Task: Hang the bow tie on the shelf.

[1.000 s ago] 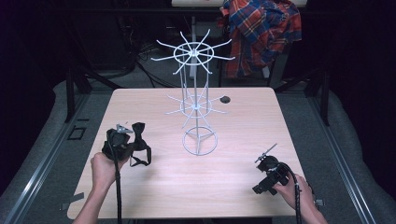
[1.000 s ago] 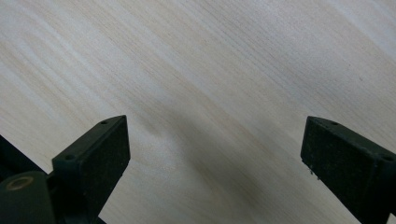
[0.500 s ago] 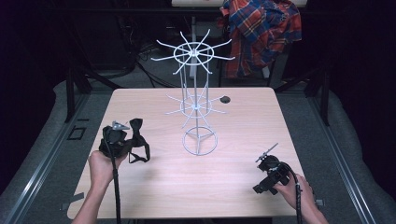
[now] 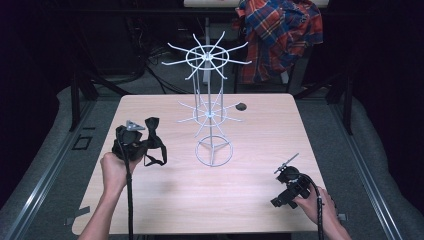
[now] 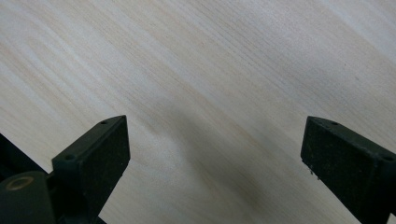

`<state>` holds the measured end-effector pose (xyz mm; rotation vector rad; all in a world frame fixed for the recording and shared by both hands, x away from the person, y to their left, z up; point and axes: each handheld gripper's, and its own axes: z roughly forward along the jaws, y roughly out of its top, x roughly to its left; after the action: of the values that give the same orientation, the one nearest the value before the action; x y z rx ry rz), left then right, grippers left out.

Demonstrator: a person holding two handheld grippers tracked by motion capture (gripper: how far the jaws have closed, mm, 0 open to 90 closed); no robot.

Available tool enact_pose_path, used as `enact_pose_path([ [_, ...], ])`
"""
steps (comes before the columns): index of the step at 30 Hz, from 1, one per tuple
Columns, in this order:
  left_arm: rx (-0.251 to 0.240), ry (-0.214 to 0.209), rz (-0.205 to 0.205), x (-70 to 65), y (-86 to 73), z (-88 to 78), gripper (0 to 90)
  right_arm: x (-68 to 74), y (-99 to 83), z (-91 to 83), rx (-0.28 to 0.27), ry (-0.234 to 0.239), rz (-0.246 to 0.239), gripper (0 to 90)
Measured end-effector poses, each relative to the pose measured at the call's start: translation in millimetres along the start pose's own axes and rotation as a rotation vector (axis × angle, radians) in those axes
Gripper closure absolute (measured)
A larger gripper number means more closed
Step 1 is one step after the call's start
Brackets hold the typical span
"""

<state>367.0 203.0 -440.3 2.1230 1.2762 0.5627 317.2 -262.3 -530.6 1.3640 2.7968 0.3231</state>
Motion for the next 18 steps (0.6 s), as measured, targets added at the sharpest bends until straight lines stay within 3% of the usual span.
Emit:
enact_pose_path([
  [18,-0.034,-0.007,0.02,-8.4,25.7,-7.9,89.0,2.8,-0.3,-0.7,-0.016,0.003,0.001,7.8],
])
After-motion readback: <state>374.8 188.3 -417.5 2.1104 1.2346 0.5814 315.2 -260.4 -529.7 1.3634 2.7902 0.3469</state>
